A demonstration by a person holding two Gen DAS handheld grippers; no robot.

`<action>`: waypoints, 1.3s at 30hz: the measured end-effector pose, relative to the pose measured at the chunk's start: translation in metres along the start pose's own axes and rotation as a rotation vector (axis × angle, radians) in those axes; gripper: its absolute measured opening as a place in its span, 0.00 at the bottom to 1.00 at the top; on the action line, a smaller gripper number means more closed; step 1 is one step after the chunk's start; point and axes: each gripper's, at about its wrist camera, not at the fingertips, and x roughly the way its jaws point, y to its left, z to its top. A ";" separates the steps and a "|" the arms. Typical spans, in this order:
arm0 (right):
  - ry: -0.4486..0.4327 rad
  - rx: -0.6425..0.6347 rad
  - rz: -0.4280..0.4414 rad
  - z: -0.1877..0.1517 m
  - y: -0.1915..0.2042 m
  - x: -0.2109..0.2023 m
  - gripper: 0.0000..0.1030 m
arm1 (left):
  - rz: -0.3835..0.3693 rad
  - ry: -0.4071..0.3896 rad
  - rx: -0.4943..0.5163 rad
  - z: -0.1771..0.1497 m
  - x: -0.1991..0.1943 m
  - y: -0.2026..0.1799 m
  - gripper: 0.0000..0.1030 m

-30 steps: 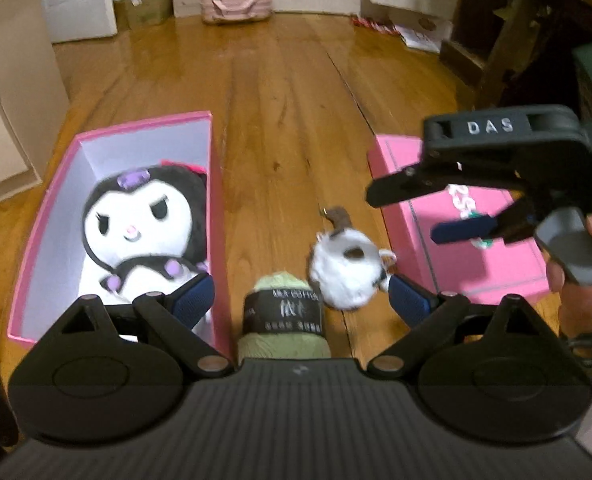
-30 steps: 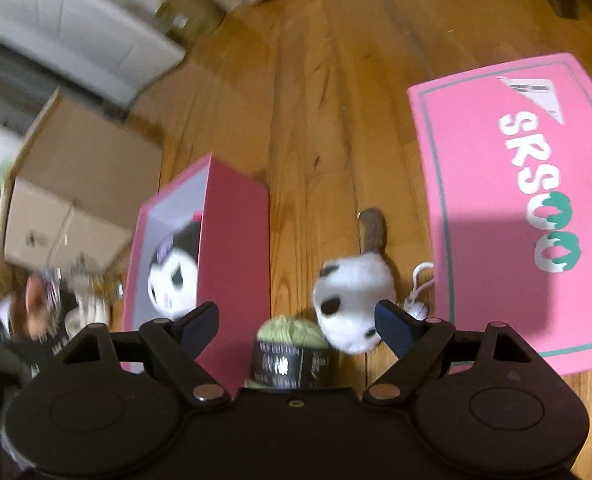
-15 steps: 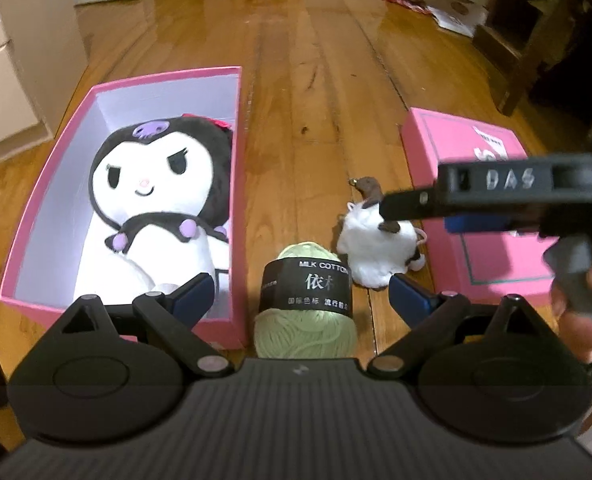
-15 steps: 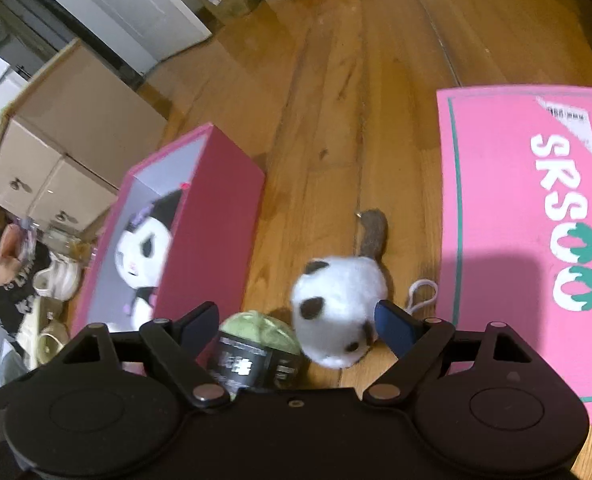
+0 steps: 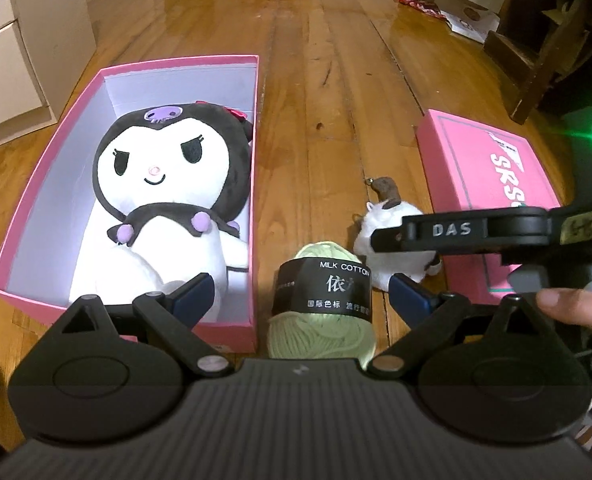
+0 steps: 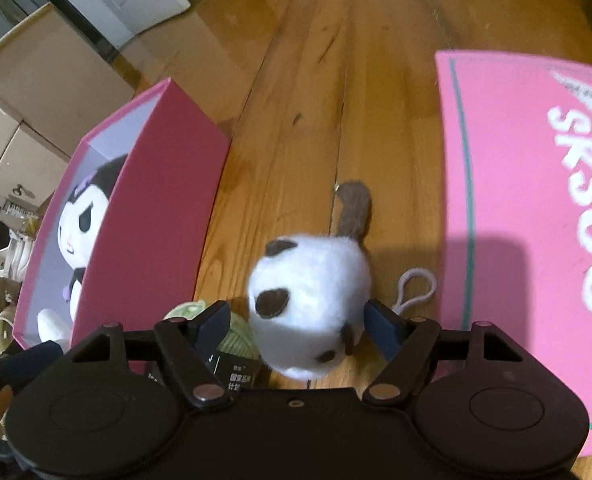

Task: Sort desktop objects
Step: 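Close the right gripper on the panda plush and lift it, then carry the panda plush into the pink box beside Kuromi and release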

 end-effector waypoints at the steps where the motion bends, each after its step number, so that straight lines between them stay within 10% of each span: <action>1: 0.004 0.006 0.005 0.000 -0.001 0.002 0.77 | -0.002 0.001 -0.006 -0.001 0.001 0.001 0.92; 27: -0.044 -0.130 -0.135 -0.004 0.022 0.019 0.65 | 0.009 -0.029 0.009 0.000 -0.008 0.009 0.92; 39: -0.173 0.081 0.052 -0.008 0.011 -0.041 0.64 | -0.009 -0.081 -0.076 0.005 -0.018 0.021 0.92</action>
